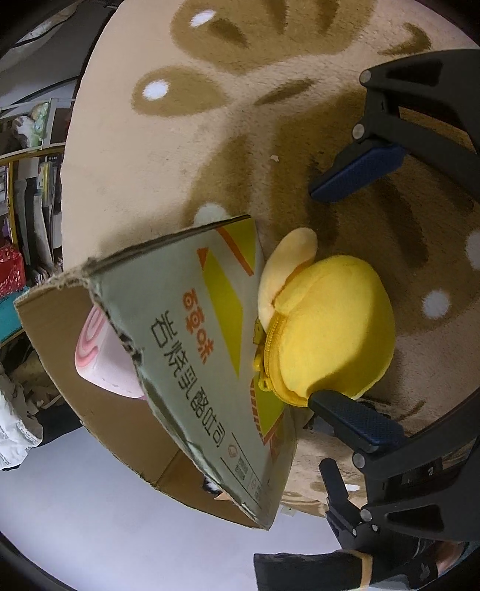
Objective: Organize soft objects
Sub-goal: 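Grasp the black Face tissue pack with the left gripper while the right grasps the yellow plush, then lift the Face pack and yellow plush and carry both over the box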
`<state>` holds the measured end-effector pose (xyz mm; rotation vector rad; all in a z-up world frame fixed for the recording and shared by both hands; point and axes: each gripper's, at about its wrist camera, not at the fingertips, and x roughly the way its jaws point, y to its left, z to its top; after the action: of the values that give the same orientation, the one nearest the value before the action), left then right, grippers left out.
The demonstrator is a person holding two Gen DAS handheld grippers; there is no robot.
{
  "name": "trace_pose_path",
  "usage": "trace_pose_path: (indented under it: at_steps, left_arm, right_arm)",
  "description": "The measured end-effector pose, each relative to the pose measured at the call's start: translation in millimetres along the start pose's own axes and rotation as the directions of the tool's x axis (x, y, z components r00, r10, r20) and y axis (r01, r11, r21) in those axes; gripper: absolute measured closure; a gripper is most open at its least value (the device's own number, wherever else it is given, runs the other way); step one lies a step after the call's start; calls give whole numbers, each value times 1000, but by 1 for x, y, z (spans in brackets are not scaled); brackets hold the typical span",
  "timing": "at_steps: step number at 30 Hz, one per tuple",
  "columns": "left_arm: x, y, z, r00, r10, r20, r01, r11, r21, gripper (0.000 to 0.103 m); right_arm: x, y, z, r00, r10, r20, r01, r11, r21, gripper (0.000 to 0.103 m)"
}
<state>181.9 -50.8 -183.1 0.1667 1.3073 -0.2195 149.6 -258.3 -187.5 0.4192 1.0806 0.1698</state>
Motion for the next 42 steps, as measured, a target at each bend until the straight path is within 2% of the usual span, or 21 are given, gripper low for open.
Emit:
trace_pose_path:
  at_steps: [5,10,11,14,16,17,20,22,23,31,38,42]
  left_arm:
    - [10,5,-3,1000,-19,-18,18,998,-58,3]
    - [16,-3,-3,1000,1,-17,-1,1000,-25,6]
    - [15,-6,-4,1000,5,-13,-5,1000,-19,7]
    - [14,-12,-9,1000,20,-4,-20,1000,2,11]
    - [13,-19,-11,1000,14,3,-14,1000,8,19]
    - [12,-22,-13,1000,8,7,-8,1000,12,21]
    - [5,-33,-19,1000,-21,17,20,999,30,38]
    - [3,-38,-22,999,-44,22,43,998,43,54]
    - [-2,-40,-21,999,-46,22,45,998,48,55]
    - [-20,-62,-26,998,-12,59,9,998,66,57]
    - [-31,-71,-28,998,5,55,-8,999,52,57]
    - [-44,-74,-32,996,8,87,-12,999,49,57]
  right_arm:
    - [4,0,3,1000,-23,11,23,999,-23,0]
    - [6,2,4,999,-32,15,32,999,-36,0]
    - [6,3,4,999,-34,8,34,999,-37,2]
    - [4,8,5,1000,-4,-5,4,999,-42,21]
    - [3,14,4,1000,10,-1,-10,998,-61,32]
    - [2,17,4,1000,10,3,-9,997,-74,33]
    - [0,22,2,1000,13,9,-12,995,-100,40]
    - [-1,22,2,1000,21,12,-20,996,-89,42]
    - [-2,21,2,1000,25,12,-24,996,-81,42]
    - [-16,20,-7,999,11,38,-7,996,-94,51]
    - [-21,29,-10,999,-25,46,30,993,-111,52]
    - [-28,40,-15,998,-39,52,45,992,-114,53]
